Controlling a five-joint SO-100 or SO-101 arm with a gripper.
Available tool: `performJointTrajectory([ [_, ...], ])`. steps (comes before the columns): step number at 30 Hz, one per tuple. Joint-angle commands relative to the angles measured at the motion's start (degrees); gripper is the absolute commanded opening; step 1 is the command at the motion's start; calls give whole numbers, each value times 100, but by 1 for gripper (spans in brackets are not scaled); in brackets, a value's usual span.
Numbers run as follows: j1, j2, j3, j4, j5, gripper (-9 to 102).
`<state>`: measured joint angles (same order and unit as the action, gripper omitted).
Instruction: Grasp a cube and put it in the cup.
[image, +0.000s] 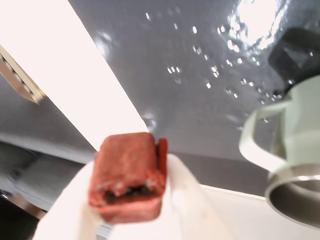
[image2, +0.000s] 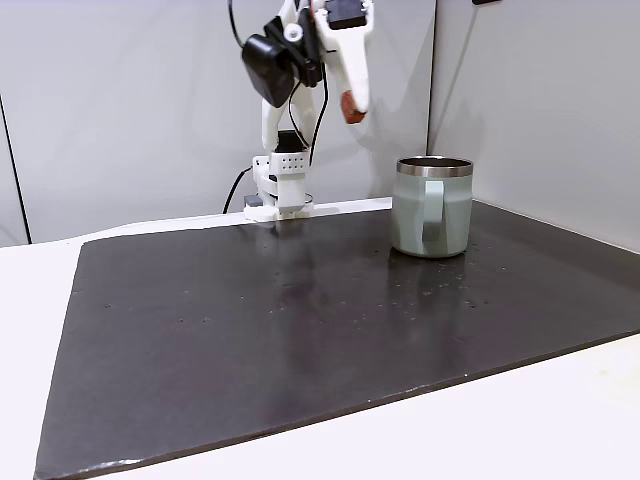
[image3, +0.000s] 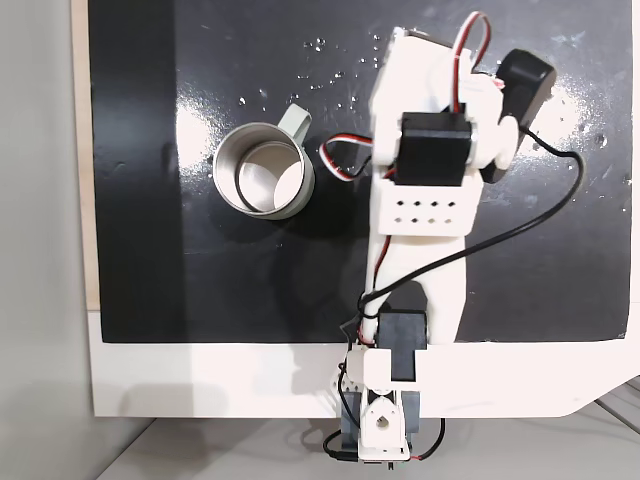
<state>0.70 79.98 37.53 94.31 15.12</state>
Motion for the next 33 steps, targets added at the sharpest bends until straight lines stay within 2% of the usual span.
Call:
performJointTrajectory([
  [1, -563, 606, 176, -176, -246, 0],
  [9, -2241, 905, 861, -378, -853, 0],
  [13, -2742, 932, 1441, -378, -1090, 0],
  [19, -3050, 905, 1890, -141, -1397, 0],
  [33, -3085, 1169, 2452, 44, -1547, 0],
])
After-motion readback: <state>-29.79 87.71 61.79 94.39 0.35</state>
